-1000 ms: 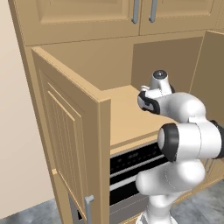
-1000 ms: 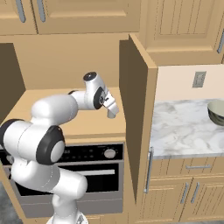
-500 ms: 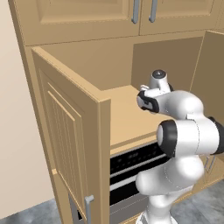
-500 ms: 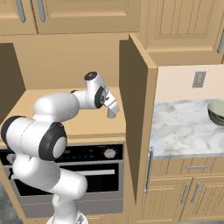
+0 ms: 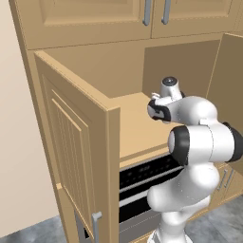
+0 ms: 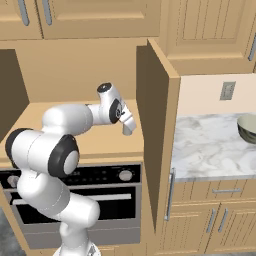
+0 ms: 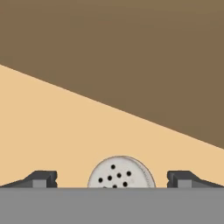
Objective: Retrieve the bottle and the shaker from the cabinet and place them next to the mixing bowl on the counter. Then add garlic from the fridge to the mixing bowl.
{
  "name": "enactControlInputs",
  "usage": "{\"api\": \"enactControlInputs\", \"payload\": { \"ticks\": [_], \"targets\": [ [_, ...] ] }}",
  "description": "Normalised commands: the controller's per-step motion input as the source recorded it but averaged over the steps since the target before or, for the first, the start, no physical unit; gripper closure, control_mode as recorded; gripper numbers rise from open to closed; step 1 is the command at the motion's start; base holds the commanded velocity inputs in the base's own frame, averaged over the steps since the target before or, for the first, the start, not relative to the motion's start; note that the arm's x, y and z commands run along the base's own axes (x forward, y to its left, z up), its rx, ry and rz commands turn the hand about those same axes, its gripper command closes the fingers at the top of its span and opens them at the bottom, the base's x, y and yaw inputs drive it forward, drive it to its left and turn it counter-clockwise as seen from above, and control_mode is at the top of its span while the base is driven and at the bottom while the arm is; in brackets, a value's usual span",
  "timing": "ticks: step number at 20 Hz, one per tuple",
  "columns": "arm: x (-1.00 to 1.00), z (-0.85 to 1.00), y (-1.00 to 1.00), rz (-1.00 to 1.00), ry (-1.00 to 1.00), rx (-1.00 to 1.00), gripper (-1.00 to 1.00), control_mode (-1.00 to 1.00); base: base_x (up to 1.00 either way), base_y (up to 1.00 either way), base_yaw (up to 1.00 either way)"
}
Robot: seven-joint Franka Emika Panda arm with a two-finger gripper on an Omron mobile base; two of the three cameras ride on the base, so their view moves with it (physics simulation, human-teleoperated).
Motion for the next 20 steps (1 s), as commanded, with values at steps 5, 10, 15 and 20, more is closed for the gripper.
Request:
{"api": "enactControlInputs", "payload": {
  "ticks": [5, 10, 15, 20],
  "targets": [
    [0.00, -0.02, 0.00, -0.01, 0.00, 0.00, -1.00, -1.00, 0.00, 0.00, 0.00],
    [0.00, 0.00, 0.00, 0.00, 0.00, 0.00, -1.00, -1.00, 0.00, 0.00, 0.00],
    [0.00, 0.00, 0.00, 0.00, 0.00, 0.00, 1.00, -1.00, 0.00, 0.00, 0.00],
    [0.00, 0.00, 0.00, 0.00, 0.00, 0.00, 1.00, -1.00, 0.00, 0.00, 0.00]
  ]
}}
